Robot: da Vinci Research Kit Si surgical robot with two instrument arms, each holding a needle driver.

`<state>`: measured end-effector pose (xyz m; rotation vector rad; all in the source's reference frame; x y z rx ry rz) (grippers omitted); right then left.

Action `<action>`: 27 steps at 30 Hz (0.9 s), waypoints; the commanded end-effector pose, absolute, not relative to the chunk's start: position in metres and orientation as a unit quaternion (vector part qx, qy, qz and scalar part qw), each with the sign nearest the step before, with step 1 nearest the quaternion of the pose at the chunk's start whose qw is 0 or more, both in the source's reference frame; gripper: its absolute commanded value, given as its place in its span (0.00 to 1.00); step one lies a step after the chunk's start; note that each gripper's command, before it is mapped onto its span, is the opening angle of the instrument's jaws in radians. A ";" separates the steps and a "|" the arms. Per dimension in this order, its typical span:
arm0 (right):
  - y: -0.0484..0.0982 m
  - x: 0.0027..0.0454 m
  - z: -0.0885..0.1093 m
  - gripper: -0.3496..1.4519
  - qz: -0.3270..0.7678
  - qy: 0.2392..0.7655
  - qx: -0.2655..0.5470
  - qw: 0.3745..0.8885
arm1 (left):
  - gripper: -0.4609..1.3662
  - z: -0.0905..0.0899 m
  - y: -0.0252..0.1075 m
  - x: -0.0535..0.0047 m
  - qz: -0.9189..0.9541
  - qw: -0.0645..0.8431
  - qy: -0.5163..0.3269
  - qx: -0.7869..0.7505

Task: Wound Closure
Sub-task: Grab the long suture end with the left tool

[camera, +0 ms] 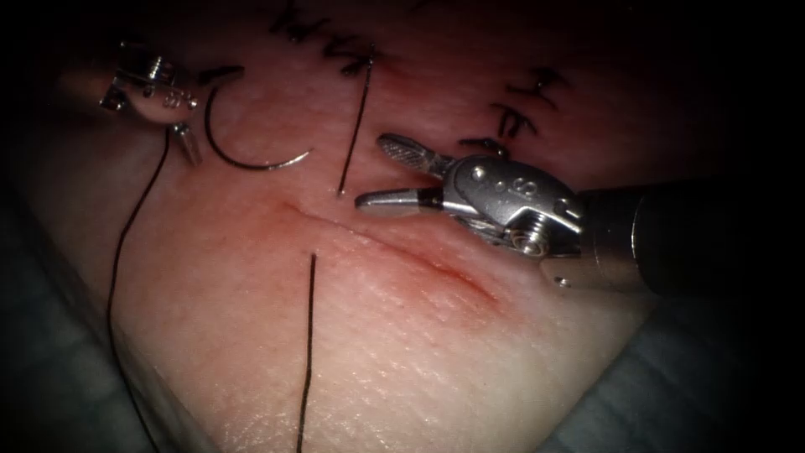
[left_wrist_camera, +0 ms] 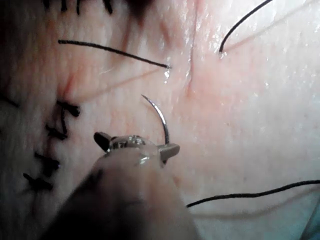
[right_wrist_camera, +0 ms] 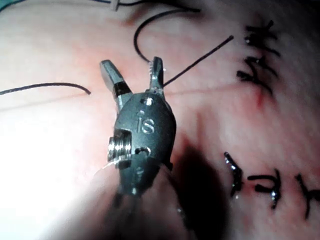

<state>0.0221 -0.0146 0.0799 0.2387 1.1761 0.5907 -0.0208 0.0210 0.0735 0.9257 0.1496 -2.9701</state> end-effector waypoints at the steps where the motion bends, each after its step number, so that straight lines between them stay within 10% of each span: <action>1: -0.015 0.0220 0.080 0.81 0.272 0.546 0.113 0.784 | 0.72 0.073 0.021 -0.0205 -0.946 0.005 0.046 0.320; 8: -0.014 0.0209 0.080 0.81 0.268 0.546 0.117 0.785 | 0.51 0.071 0.020 -0.0205 -0.904 -0.018 0.023 0.426; 27: -0.013 0.0192 0.082 0.81 0.266 0.543 0.111 0.789 | 0.60 0.064 0.015 -0.0234 -0.866 0.063 -0.016 0.496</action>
